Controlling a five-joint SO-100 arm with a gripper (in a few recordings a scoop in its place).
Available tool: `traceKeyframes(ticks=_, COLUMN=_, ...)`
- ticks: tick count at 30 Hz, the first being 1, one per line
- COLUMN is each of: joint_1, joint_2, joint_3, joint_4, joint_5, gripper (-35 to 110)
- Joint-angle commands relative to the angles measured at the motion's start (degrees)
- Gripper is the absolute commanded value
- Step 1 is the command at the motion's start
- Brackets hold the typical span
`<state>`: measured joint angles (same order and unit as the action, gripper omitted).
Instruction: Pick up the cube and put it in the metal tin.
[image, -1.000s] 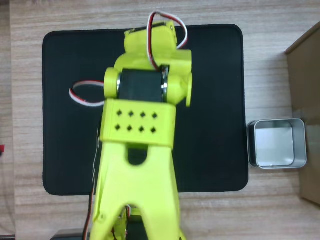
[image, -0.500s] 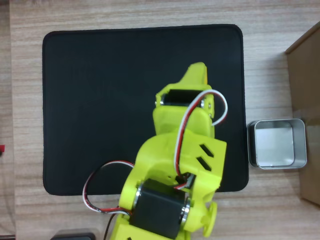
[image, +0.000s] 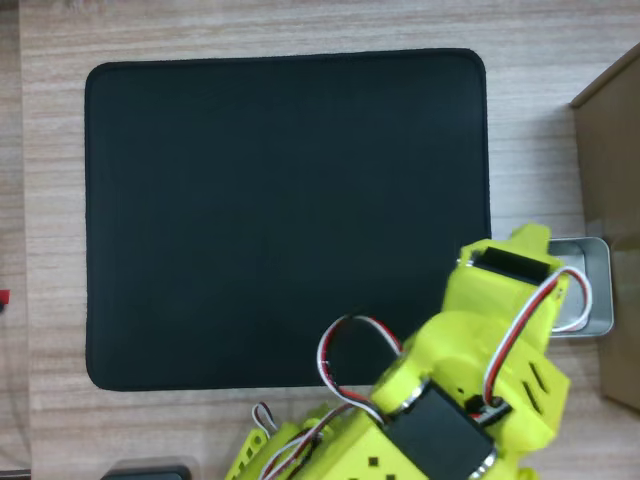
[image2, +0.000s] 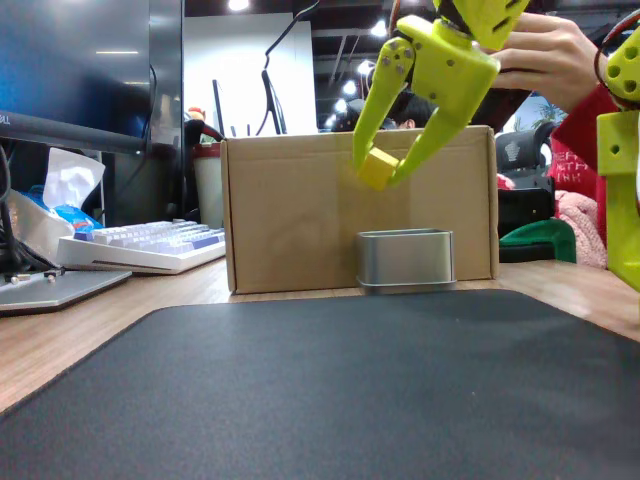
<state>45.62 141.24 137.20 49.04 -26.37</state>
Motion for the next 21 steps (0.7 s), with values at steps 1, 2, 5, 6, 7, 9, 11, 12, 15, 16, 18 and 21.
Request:
traceKeyframes(ticks=1, joint_1=3.6, joint_2=-0.6, joint_3=-0.4, joint_4=-0.6, joint_5=-2.8, gripper=0)
traceKeyframes(ticks=2, joint_1=5.3, joint_2=-1.5, joint_3=-0.8, joint_4=-0.7, joint_5=-4.7, gripper=0)
traceKeyframes(ticks=5, joint_1=10.8, joint_2=-5.4, joint_3=-1.1, joint_4=-4.2, joint_5=-10.4, gripper=0)
traceKeyframes(ticks=6, joint_1=12.2, joint_2=-7.6, joint_3=-1.8, joint_4=-7.0, joint_5=-10.5, gripper=0)
traceKeyframes(ticks=7, joint_1=12.6, joint_2=-9.2, joint_3=-2.2, joint_4=-8.2, joint_5=-10.5, gripper=0)
traceKeyframes(ticks=9, joint_1=12.2, joint_2=-11.0, joint_3=-1.1, joint_4=-10.5, joint_5=-10.5, gripper=0)
traceKeyframes(ticks=11, joint_1=11.5, joint_2=-11.1, joint_3=0.8, joint_4=-11.6, joint_5=-11.0, gripper=1)
traceKeyframes(ticks=12, joint_1=11.3, joint_2=-11.1, joint_3=1.1, joint_4=-11.7, joint_5=-11.1, gripper=1)
traceKeyframes(ticks=15, joint_1=10.7, joint_2=-10.9, joint_3=2.3, joint_4=-12.1, joint_5=-11.3, gripper=14)
traceKeyframes(ticks=16, joint_1=10.7, joint_2=-10.7, joint_3=2.5, joint_4=-12.3, joint_5=-11.2, gripper=18)
traceKeyframes(ticks=18, joint_1=10.7, joint_2=-10.7, joint_3=2.8, joint_4=-12.9, joint_5=-11.2, gripper=22)
traceKeyframes(ticks=21, joint_1=10.7, joint_2=-9.9, joint_3=3.6, joint_4=-13.4, joint_5=-11.2, gripper=27)
